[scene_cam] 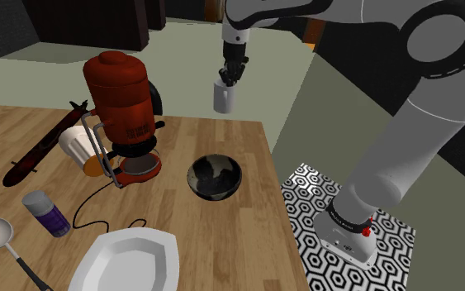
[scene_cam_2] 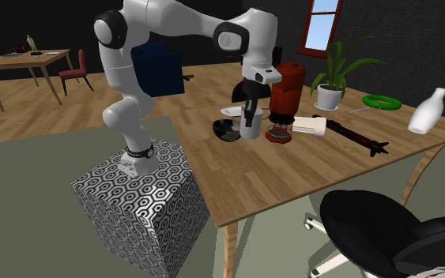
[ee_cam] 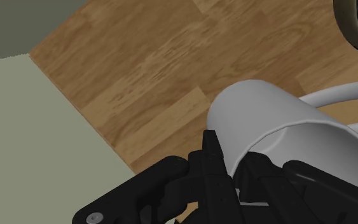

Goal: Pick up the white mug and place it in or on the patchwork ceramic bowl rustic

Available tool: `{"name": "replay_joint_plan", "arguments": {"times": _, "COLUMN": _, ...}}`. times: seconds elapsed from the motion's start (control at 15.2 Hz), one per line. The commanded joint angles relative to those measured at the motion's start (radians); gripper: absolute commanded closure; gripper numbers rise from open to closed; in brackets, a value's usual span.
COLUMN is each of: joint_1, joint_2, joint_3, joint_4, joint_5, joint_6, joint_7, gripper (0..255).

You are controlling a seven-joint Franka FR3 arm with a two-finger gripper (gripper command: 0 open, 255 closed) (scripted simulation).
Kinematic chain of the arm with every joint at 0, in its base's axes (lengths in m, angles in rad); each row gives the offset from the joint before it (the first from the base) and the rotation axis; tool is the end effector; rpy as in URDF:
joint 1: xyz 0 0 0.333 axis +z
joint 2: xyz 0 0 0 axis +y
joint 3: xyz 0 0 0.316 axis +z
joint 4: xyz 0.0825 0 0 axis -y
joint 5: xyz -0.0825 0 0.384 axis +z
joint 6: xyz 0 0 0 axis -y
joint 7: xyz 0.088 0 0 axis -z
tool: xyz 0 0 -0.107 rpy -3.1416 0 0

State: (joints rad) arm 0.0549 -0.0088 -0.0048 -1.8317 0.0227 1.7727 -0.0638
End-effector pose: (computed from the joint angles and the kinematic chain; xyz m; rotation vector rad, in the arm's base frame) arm 0.5539 0.0297 0.5226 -3.1135 -0.1695 0.0780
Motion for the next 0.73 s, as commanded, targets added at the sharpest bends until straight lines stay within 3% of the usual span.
{"name": "replay_joint_plan", "arguments": {"times": 0.0, "joint_1": 0.018, "joint_2": -0.051, "joint_3": 0.018, "joint_4": -0.053, "joint_5": 0.002, "joint_6": 0.003, "joint_7": 0.036, "gripper": 255}}
{"name": "replay_joint_plan", "arguments": {"times": 0.66, "joint_1": 0.111, "joint_2": -0.251, "joint_3": 0.135, "joint_4": -0.243, "joint_5": 0.045, "joint_6": 0.0, "joint_7": 0.232, "gripper": 255}}
